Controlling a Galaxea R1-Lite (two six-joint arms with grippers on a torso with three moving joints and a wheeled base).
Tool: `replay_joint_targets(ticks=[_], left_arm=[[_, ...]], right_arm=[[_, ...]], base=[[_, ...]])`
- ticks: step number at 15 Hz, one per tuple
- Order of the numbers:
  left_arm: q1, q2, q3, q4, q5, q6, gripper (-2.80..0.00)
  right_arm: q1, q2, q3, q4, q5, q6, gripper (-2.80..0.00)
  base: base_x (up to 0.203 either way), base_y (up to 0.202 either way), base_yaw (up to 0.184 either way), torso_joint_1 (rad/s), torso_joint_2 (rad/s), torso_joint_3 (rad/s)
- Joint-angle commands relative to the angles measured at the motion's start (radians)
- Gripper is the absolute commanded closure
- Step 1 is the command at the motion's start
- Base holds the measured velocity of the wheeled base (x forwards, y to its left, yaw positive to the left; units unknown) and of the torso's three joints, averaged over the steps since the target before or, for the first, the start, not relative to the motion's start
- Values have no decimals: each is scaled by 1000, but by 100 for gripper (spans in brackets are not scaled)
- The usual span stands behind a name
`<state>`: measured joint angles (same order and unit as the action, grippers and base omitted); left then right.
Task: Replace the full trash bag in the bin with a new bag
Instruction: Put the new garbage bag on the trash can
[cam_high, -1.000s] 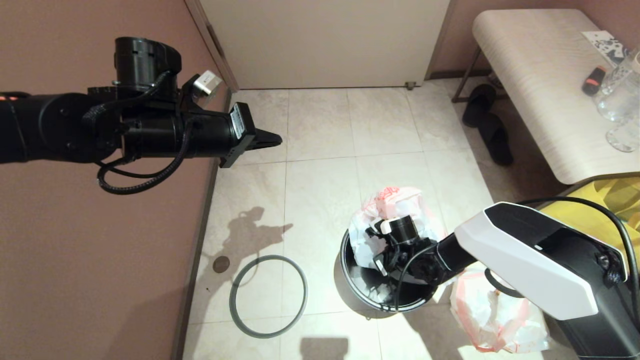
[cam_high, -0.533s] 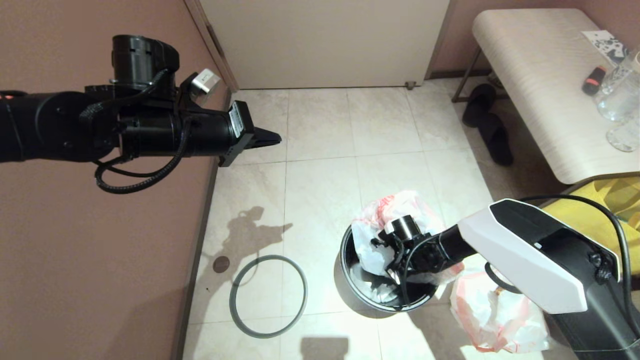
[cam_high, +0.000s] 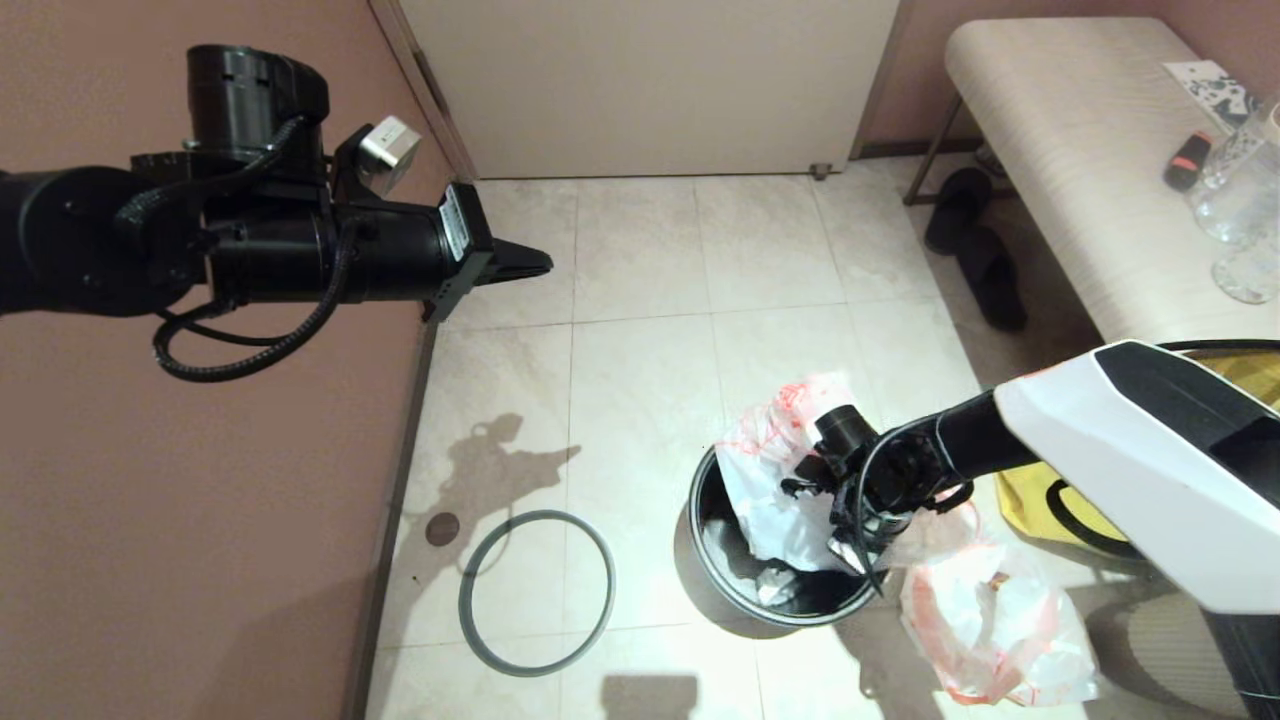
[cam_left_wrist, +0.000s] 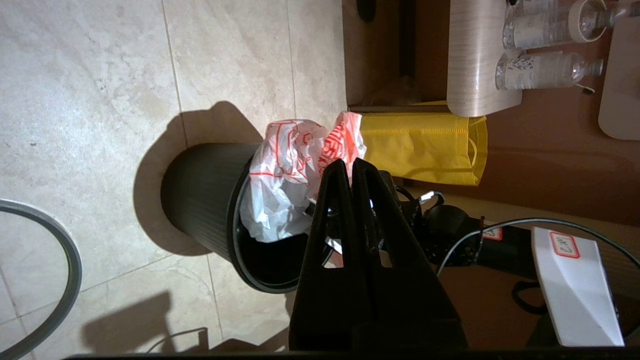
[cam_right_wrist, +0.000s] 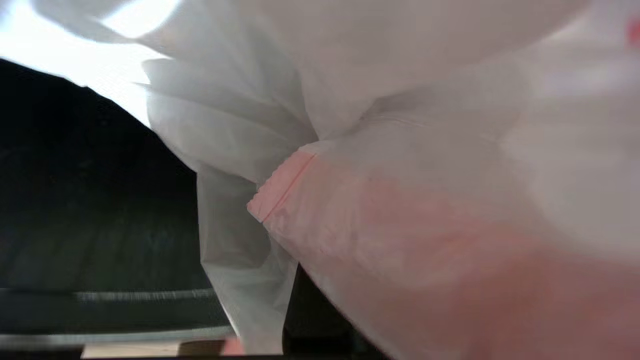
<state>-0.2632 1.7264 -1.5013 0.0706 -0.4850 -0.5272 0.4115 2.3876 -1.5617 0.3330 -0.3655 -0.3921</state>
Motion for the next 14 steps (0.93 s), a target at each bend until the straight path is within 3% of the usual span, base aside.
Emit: replay_joint_targets(ticks=[1,5,10,14], left_arm=[[8,-16,0,0,-11,-4,0],[21,-8,-4,-2,-26,-4,0],[21,19,-8,-5,-26,-4,0],[19,33,-10,-5,-26,-4,0]], right_arm=[[-7,-27,-4,5,-4,-10,0],[7,111,-91,2,-3,-7,0],[16,377,-366,-5,7,-4,0],[30,525,-418,-163,55,-29,0]], base=[[0,0,0,0,0,0],[0,0,0,0,0,0],[0,0,0,0,0,0],[0,0,0,0,0,0]])
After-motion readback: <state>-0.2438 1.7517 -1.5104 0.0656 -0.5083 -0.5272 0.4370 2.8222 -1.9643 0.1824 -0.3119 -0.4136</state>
